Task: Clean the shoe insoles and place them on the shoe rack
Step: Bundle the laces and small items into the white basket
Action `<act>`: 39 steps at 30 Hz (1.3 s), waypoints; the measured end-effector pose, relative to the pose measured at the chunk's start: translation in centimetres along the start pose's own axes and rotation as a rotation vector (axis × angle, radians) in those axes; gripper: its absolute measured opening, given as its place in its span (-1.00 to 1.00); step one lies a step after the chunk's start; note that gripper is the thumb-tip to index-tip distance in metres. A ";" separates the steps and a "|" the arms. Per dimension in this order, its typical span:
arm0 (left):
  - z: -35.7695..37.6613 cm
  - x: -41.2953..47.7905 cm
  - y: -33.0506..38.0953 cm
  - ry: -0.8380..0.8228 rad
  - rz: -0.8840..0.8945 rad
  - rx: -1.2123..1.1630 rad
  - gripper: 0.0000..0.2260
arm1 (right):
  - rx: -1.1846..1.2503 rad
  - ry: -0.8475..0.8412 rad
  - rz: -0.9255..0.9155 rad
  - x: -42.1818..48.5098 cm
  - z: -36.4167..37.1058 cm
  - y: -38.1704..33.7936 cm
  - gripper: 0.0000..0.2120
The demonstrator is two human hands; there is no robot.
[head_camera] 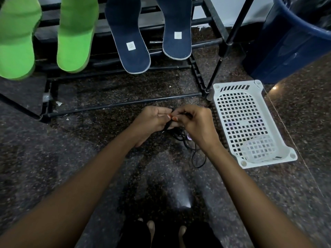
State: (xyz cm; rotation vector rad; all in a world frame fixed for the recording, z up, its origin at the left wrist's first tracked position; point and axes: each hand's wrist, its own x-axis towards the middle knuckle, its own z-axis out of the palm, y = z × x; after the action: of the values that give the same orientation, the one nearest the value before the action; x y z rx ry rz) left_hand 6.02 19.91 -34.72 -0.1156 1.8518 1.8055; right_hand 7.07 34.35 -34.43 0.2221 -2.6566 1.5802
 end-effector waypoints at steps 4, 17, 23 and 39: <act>-0.2 -0.4 0.7 -0.083 -0.005 -0.021 -0.80 | 0.023 0.022 0.028 0.4 -0.2 0.6 -0.85; -0.3 -0.8 1.0 -0.217 0.007 -0.171 -0.81 | 0.311 0.157 0.187 0.8 -0.7 2.6 -0.83; 0.2 -0.8 1.4 -0.135 0.027 -0.440 -0.80 | 0.368 0.088 0.214 -0.6 1.5 2.7 -0.85; 0.3 0.5 0.3 0.084 0.067 -0.500 -0.82 | -0.281 -0.097 -0.074 -2.7 3.4 1.3 -0.82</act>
State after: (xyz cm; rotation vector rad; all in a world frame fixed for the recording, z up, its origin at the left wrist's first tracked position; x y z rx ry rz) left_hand 5.55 20.39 -34.65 -0.3186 1.4313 2.3079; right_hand 9.66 32.27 -37.46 0.3881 -2.8645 1.1865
